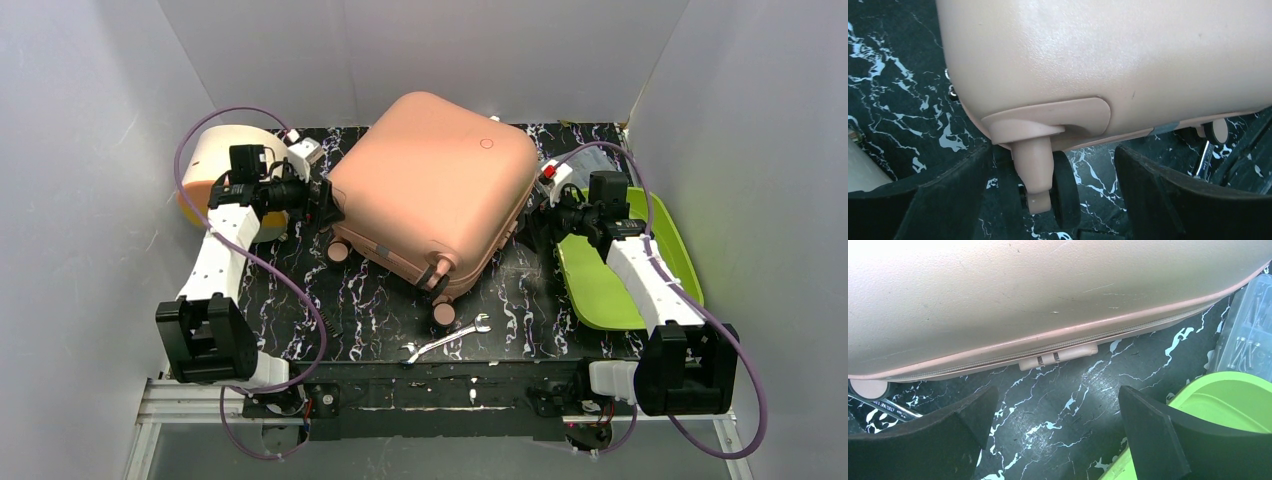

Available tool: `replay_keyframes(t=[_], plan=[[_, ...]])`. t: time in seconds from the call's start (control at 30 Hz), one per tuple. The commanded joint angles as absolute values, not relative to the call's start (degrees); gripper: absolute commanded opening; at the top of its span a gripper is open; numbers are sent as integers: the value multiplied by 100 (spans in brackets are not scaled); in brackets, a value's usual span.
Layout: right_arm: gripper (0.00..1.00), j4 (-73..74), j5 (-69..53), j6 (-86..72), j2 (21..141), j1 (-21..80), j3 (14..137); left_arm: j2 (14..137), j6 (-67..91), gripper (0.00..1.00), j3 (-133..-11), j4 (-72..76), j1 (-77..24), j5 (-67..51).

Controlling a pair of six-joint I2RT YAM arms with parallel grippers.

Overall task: Open, take out, and arrange the luggage
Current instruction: Rotate the luggage at the center of the board.

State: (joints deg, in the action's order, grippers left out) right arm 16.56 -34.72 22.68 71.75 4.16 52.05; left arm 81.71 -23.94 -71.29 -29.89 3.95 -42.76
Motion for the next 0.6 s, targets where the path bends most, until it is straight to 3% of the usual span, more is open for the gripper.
replay_keyframes(t=[0.0,0.1,0.2,0.37,0.57], plan=[[100,1496,-3447,2162,7239,447,5478,8285,-2630,82,-7116,-3434,383,-4897],[100,1293,-3052,1790,7418,487,5645,8372,-2780,60,-7230,-3831,364,-5266],[100,1245,-2674,1482,7717,509,5986,8396,-3087,46,-7321,-4313,328,-5425],[100,1428,-2448,1238,8185,536,6564,8224,-3528,45,-7063,-4839,230,-5768],[100,1652,-2254,1179,8567,663,7106,7929,-3756,49,-6540,-5141,-356,-5808]])
